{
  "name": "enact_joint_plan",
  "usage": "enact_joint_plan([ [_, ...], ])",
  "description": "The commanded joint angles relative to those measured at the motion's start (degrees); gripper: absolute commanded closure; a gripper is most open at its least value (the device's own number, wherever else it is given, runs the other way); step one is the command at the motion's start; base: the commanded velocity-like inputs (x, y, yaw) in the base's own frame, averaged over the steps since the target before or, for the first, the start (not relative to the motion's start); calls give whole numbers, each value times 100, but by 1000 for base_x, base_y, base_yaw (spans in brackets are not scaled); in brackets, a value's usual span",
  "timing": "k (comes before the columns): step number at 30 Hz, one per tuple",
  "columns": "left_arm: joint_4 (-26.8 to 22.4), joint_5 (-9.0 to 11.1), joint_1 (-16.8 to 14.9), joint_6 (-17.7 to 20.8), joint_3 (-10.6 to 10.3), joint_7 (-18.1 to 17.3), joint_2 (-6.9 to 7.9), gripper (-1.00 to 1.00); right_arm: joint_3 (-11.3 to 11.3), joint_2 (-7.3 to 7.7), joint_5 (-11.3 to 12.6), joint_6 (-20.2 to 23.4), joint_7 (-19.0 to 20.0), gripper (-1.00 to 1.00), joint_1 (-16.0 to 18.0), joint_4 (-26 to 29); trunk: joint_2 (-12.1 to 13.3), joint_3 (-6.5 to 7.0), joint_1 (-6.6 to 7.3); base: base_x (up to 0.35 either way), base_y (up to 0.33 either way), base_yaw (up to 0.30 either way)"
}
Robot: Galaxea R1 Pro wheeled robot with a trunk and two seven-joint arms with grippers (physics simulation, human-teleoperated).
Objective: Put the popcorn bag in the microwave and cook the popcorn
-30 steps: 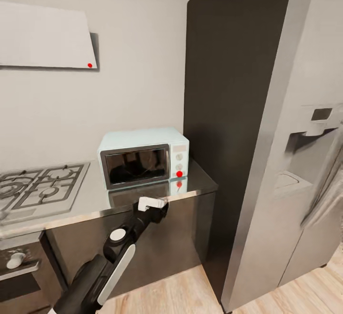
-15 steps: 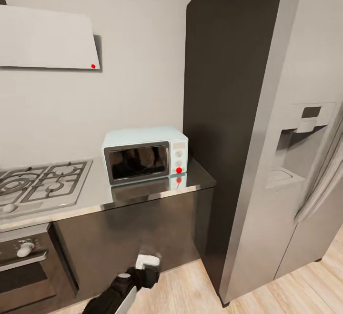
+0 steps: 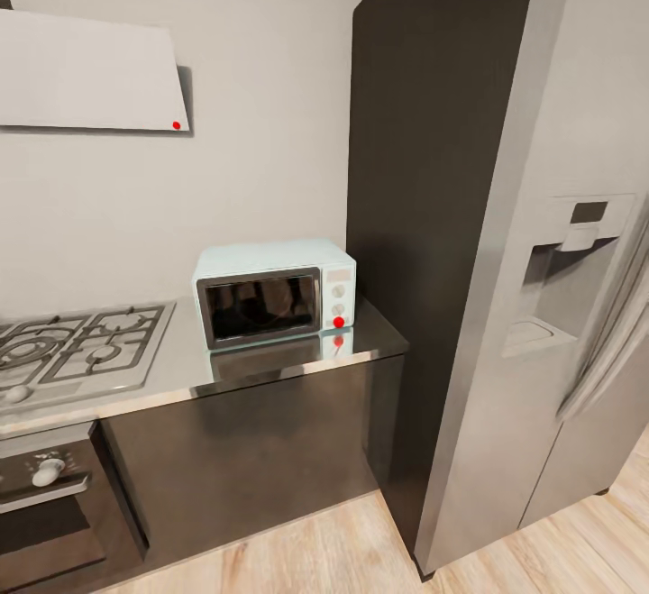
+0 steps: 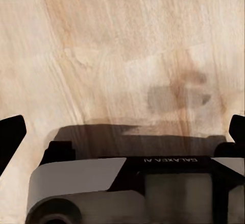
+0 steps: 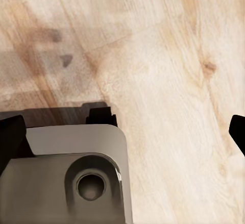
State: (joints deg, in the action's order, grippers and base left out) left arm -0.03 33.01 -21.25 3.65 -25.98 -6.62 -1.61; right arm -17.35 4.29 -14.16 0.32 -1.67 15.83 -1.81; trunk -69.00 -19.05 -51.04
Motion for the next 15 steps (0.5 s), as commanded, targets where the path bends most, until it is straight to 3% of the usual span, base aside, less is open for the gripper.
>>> enact_joint_plan([
  [1, 1, 127, 124, 19, -34, -8, 43, -100, -41, 5, -60, 0, -17, -100, 8, -11, -4, -6, 0, 0, 0, 0],
  [3, 3, 708, 419, -36, -31, 8, 179, -100, -34, -16, -68, 0, -11, -100, 8, -11, -4, -6, 0, 0, 0, 11],
  [5, 4, 1424, 673, -534, -34, 27, 296, -100, -32, -14, -202, 3, -9, -100, 8, -13, -4, -6, 0, 0, 0, 165],
  [6, 4, 1546, 767, -692, -37, 32, 313, -100, -32, -1, -293, 1, -9, -100, 8, -13, -4, -6, 0, 0, 0, 242],
  [10, 3, 1663, 863, -850, -36, 45, 337, -100, -25, 39, -522, 3, 42, -100, 8, -12, -4, -6, 0, 0, 0, 266],
  [15, 3, 1697, 892, -865, -40, 62, 453, -100, -23, 45, -551, 0, 54, -100, 8, -8, -4, -6, 0, 0, 0, 275],
])
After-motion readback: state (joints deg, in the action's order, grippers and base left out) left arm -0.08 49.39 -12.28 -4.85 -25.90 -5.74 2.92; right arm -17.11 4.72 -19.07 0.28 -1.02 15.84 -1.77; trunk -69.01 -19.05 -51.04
